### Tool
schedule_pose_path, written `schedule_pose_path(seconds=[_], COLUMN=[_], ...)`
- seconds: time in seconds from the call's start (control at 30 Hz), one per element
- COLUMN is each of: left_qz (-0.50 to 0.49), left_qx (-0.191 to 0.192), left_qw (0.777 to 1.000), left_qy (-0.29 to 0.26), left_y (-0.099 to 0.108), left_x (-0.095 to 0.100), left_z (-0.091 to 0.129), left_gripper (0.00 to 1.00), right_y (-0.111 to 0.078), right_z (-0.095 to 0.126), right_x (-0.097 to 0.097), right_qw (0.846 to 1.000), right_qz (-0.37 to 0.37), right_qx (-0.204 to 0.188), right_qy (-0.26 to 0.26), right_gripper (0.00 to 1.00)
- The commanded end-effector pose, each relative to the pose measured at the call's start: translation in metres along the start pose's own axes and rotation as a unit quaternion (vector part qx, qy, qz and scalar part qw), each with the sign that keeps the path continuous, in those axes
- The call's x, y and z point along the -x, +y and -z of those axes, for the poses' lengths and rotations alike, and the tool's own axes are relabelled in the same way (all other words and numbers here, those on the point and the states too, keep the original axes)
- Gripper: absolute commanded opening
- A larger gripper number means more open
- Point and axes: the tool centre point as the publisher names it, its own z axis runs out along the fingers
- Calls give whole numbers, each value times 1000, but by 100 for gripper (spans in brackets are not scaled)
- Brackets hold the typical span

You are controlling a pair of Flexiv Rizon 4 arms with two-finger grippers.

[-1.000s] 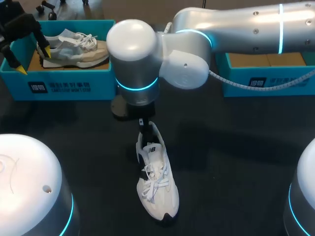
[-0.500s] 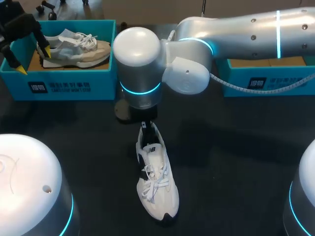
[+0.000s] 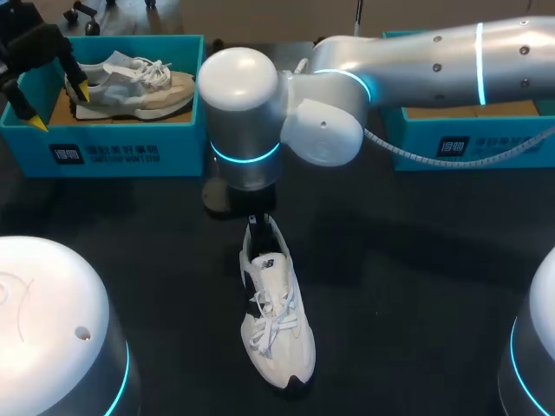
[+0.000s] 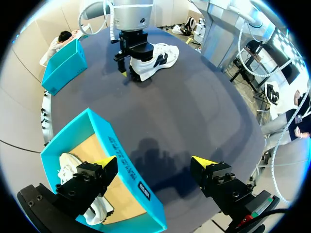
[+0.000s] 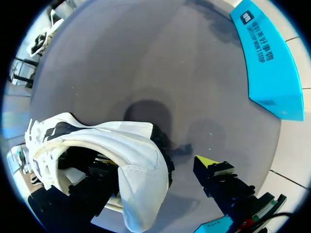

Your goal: Take the shoe out of the shoebox, open the shoe tongue, remove and reinsert the insole, then place the shoe into the shoebox

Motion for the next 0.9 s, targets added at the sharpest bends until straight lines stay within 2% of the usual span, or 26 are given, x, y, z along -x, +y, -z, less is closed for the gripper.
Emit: schedule_pose_path(seconds=[0.03, 0.23, 0.3, 0.37, 0.4, 0.6, 0.9], left_qz=[0, 0, 0, 0, 0, 0, 0], left_qx=[1, 1, 1, 1, 1, 1, 1], left_qw=[1000, 1000, 1000, 1000, 1000, 1000, 1000], left_qy=[1, 1, 1, 1, 1, 1, 1], left_y=[0, 0, 0, 0, 0, 0, 0], left_x=[0, 0, 0, 0, 0, 0, 0], left_z=[1, 1, 1, 1, 1, 1, 1], left_gripper=[100, 100, 100, 100, 100, 100, 100], right_y=[-1, -2, -2, -4, -4, -3, -19], right_z=[-2, -5, -6, -6, -6, -1, 34], right_x=[-1, -5, -6, -8, -8, -12, -6], right_qw=[1000, 1000, 1000, 1000, 1000, 1000, 999], right_qz=[2, 8, 8, 7, 6, 3, -10], right_qx=[1, 6, 8, 12, 13, 8, -21], right_qy=[6, 10, 10, 9, 9, 3, -24], right_gripper=[80, 59, 48, 31, 0, 0, 0])
